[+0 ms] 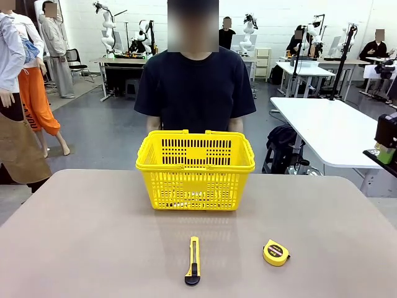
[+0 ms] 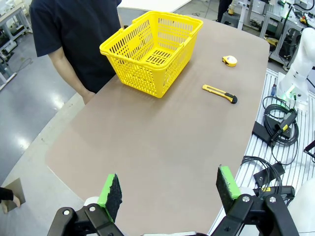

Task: Place the items the person wants into the basket.
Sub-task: Pick up the item the person points to and place it in the Market Basket.

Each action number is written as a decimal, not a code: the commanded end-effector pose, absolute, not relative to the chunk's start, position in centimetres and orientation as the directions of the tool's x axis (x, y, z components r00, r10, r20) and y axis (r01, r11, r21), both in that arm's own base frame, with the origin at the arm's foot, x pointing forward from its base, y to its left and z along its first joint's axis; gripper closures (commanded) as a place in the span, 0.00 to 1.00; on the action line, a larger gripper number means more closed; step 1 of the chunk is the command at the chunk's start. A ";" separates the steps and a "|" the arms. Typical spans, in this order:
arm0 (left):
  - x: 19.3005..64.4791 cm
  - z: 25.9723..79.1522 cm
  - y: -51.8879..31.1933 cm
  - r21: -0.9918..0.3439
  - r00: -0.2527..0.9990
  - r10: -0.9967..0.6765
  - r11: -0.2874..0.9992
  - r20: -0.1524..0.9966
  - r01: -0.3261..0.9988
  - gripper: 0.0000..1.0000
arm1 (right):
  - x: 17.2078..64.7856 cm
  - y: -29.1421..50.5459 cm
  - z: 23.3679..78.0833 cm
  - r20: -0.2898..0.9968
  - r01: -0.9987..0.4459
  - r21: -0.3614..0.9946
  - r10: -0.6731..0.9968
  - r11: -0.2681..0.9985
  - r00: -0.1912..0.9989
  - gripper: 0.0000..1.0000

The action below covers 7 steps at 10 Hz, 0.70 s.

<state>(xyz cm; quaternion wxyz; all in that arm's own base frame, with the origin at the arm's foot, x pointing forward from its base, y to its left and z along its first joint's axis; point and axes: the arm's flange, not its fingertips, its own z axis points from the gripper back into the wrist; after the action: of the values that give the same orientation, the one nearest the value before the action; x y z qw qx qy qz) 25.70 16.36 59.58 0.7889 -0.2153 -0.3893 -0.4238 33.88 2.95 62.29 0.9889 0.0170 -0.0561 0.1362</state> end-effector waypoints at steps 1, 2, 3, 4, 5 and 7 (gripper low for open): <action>25.8 59.6 16.4 -0.011 0.342 -0.503 0.551 0.794 0.835 0.00 | 35.3 2.7 59.6 0.098 -0.234 0.025 0.231 0.972 0.968 0.87; 25.8 59.6 16.4 -0.011 0.342 -0.503 0.551 0.794 0.835 0.00 | 33.9 2.9 62.3 0.116 -0.271 0.018 0.267 0.962 0.957 0.87; 25.8 59.6 16.4 -0.011 0.342 -0.503 0.551 0.794 0.835 0.00 | 33.9 2.9 62.3 0.116 -0.271 0.018 0.267 0.962 0.957 0.87; 25.8 59.6 16.4 -0.011 0.342 -0.503 0.551 0.794 0.835 0.00 | 33.9 2.9 62.3 0.116 -0.271 0.018 0.267 0.962 0.957 0.87; 25.8 59.6 16.4 -0.011 0.342 -0.503 0.551 0.794 0.835 0.00 | 33.9 2.9 62.3 0.116 -0.271 0.018 0.267 0.962 0.957 0.87; 25.8 59.6 16.4 -0.011 0.342 -0.503 0.551 0.794 0.835 0.00 | 33.9 2.9 62.3 0.116 -0.271 0.018 0.267 0.962 0.957 0.87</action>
<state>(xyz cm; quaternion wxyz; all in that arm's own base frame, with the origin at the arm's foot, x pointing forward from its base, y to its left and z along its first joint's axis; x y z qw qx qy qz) 25.70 16.36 59.58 0.7890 -0.2153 -0.3893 -0.4238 34.04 2.87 62.08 0.9895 0.0170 -0.0574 0.1318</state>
